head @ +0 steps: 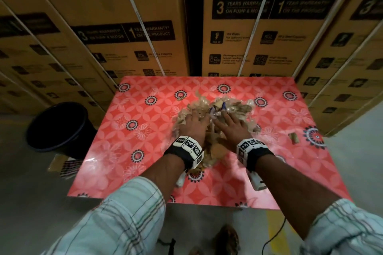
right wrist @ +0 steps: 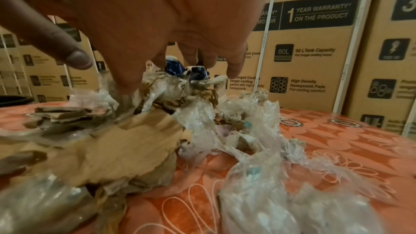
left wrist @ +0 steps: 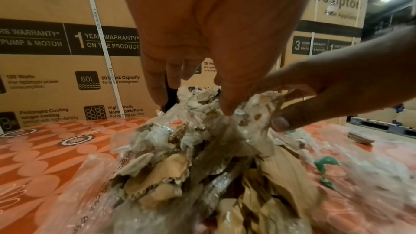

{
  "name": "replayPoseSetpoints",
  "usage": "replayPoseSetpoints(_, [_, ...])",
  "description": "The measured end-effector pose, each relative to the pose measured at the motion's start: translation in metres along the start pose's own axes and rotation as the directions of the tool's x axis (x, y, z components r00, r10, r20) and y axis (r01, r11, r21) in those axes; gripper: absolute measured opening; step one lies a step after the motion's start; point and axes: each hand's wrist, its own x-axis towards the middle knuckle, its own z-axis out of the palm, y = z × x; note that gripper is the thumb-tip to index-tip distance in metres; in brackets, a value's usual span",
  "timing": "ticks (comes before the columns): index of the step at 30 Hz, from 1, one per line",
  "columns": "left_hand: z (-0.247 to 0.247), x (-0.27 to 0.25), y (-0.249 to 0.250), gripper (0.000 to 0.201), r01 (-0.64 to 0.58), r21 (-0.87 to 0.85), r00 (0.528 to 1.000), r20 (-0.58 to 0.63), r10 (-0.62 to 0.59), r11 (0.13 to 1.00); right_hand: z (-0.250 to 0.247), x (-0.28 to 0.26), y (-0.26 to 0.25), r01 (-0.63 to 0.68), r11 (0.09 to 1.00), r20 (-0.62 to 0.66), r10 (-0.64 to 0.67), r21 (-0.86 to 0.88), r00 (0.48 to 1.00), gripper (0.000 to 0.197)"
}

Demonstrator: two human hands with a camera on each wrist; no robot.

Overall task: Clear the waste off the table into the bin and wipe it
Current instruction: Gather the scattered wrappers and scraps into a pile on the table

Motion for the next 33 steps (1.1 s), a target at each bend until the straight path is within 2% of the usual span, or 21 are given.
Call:
replayPoseSetpoints(4, [-0.003,-0.017,0.005,0.051,-0.086,-0.02,0.996,-0.016,0.086,0.996,-0.012,-0.019,-0.001,-0.004,1.0,-0.046,0.005,0.009,0.999,0.065])
replayPoseSetpoints(7, [0.0,-0.021,0.012,0.045,-0.141,-0.115,0.989,-0.049,0.136,0.983,-0.014,-0.038,0.004,-0.043,0.998,-0.077,0.047,0.046,0.996,0.062])
replayPoseSetpoints(11, [0.006,-0.017,0.044,0.042,-0.26,-0.151,0.961,-0.134,0.241,0.954,-0.01,-0.067,0.033,-0.159,0.976,-0.106,0.176,0.151,0.979,0.061])
replayPoseSetpoints(14, [0.014,-0.007,0.083,0.04,-0.369,-0.175,0.926,-0.158,0.344,0.913,-0.002,-0.084,0.071,-0.295,0.942,-0.041,0.305,0.163,0.952,0.062])
replayPoseSetpoints(16, [0.023,0.002,0.113,0.044,-0.411,-0.202,0.911,-0.124,0.393,0.889,0.006,-0.091,0.1,-0.377,0.915,0.013,0.379,0.142,0.925,0.062])
replayPoseSetpoints(19, [0.038,0.021,0.155,0.037,-0.394,-0.218,0.916,-0.011,0.401,0.893,0.023,-0.093,0.14,-0.457,0.876,0.101,0.446,0.151,0.889,0.057])
replayPoseSetpoints(22, [0.052,0.038,0.187,0.039,-0.365,-0.245,0.92,0.055,0.389,0.898,0.044,-0.09,0.176,-0.499,0.847,0.151,0.477,0.181,0.866,0.057])
replayPoseSetpoints(27, [0.066,0.053,0.205,0.04,-0.32,-0.254,0.935,0.07,0.347,0.913,0.07,-0.078,0.208,-0.528,0.813,0.145,0.507,0.247,0.849,0.044])
replayPoseSetpoints(29, [0.066,0.059,0.201,0.043,-0.294,-0.265,0.942,0.084,0.326,0.918,0.07,-0.07,0.215,-0.502,0.82,0.107,0.493,0.274,0.864,0.041])
replayPoseSetpoints(31, [0.063,0.063,0.193,0.043,-0.274,-0.271,0.948,0.086,0.307,0.923,0.062,-0.062,0.214,-0.403,0.835,0.018,0.428,0.375,0.904,0.036])
replayPoseSetpoints(33, [0.053,0.064,0.185,0.039,-0.254,-0.276,0.962,0.029,0.272,0.927,0.05,-0.052,0.208,-0.206,0.857,-0.116,0.293,0.473,0.949,0.036])
